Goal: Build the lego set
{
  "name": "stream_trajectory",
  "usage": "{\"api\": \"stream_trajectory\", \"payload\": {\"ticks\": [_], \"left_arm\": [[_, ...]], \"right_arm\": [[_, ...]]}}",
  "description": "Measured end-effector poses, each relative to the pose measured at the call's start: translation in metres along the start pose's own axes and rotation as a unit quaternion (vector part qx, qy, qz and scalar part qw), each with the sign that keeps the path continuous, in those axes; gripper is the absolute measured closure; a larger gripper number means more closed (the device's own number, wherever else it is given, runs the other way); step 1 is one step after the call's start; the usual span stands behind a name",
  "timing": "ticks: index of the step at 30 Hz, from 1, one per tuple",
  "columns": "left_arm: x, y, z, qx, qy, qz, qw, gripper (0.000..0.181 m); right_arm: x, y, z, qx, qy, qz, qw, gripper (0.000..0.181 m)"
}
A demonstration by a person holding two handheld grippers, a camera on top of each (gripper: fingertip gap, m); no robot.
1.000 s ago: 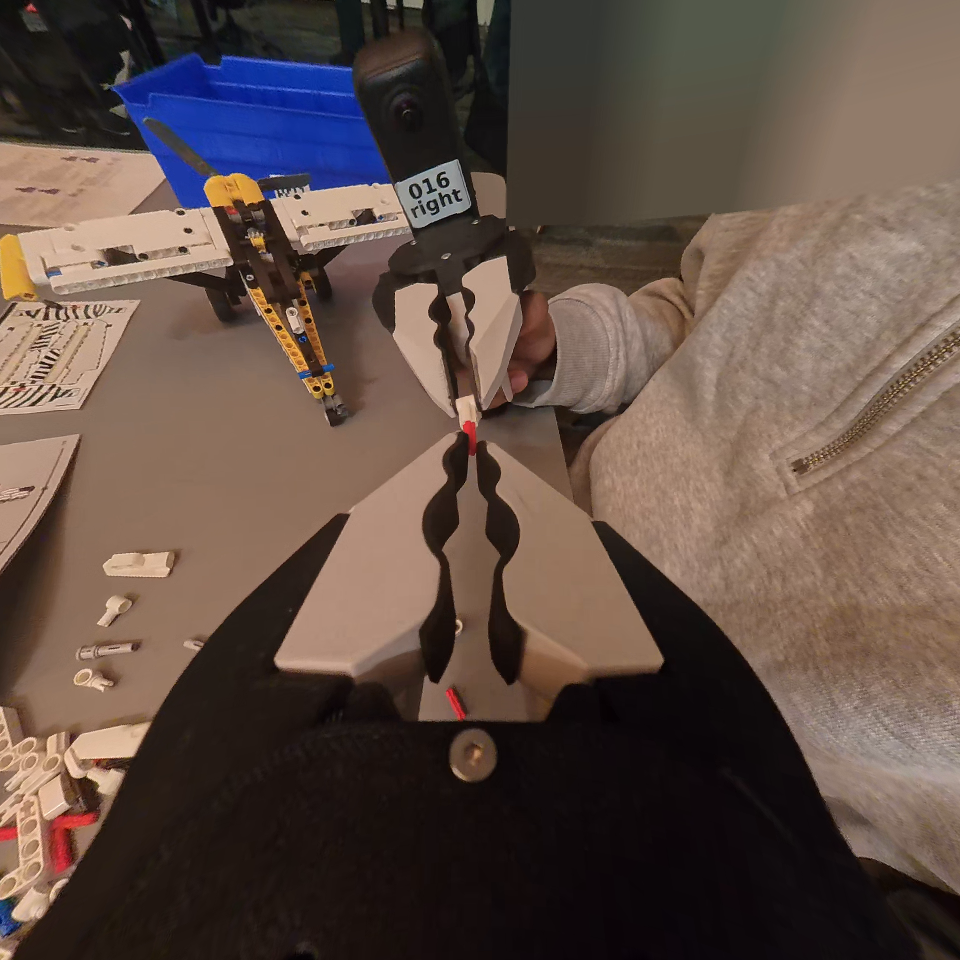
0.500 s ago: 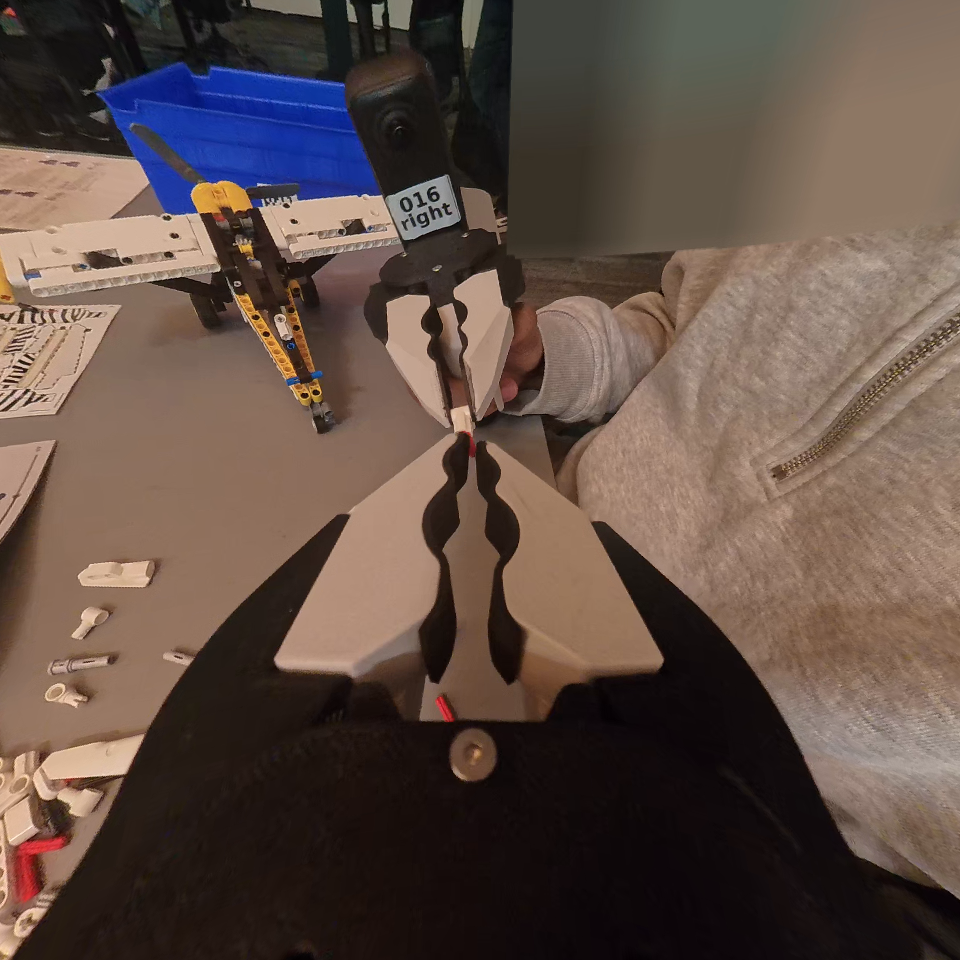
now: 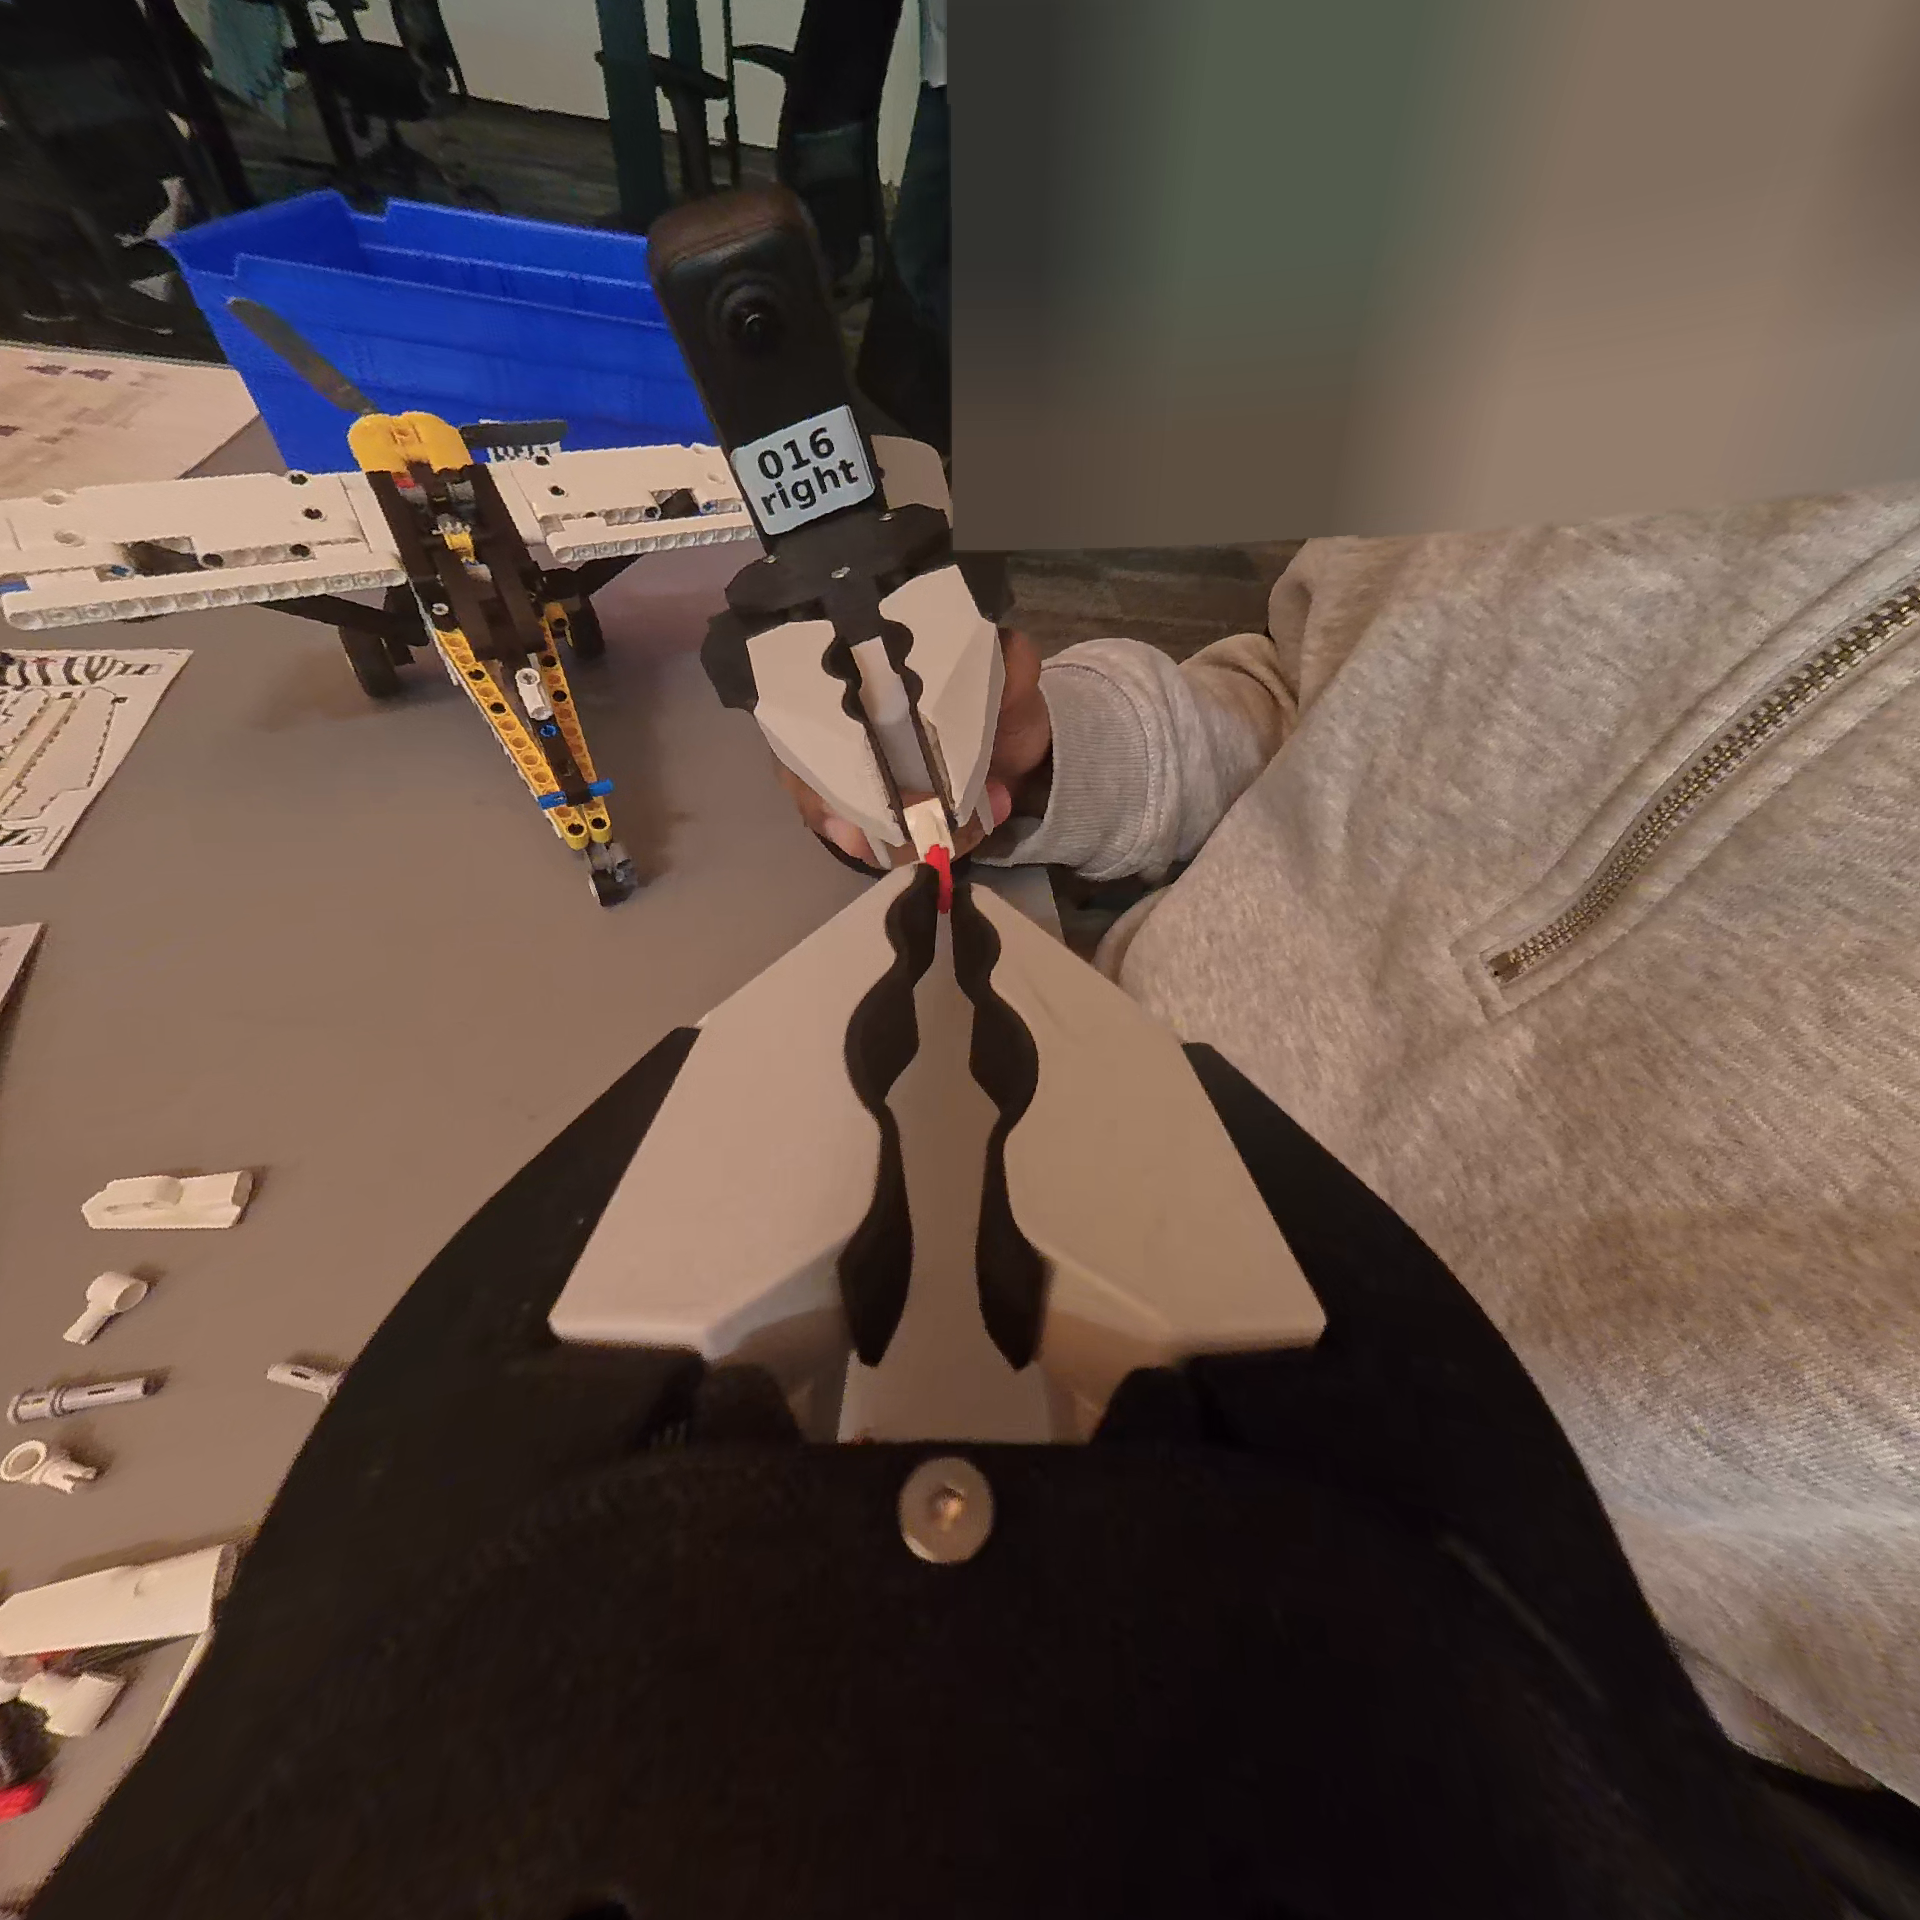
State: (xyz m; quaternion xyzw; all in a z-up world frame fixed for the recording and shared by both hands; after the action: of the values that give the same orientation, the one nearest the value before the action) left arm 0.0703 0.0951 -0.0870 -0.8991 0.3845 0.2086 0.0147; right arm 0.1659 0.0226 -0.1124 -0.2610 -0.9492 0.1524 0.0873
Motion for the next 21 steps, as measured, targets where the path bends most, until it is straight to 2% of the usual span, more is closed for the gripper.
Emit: {"api": "stream_trajectory", "payload": {"ticks": [14, 17, 21], "left_arm": [[0.001, -0.002, -0.001, 0.0, 0.005, -0.009, 1.0, 0.181], [0.013, -0.002, 0.004, 0.008, -0.024, -0.021, 0.999, 0.181], [0.004, -0.004, 0.0, 0.0, 0.009, -0.022, 1.0, 0.181]], "right_arm": [[0.001, 0.005, 0.003, -0.003, -0.015, 0.027, 1.0, 0.175], [0.009, 0.004, 0.009, -0.019, -0.048, 0.04, 0.998, 0.175], [0.001, 0.012, 0.005, -0.007, -0.027, 0.068, 0.997, 0.175]]}}
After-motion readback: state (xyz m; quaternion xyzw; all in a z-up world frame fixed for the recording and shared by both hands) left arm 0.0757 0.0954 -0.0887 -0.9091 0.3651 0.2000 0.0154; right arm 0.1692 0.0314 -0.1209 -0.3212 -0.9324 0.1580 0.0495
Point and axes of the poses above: each gripper's, where its closed fingertips meet, x out along the fingers, z out of its underside, y = z × x across the jaws, the point moved 6 cm from there along -x, back along the fingers, and after that the axes turned 6 degrees about -y, right-handed, at the moved point
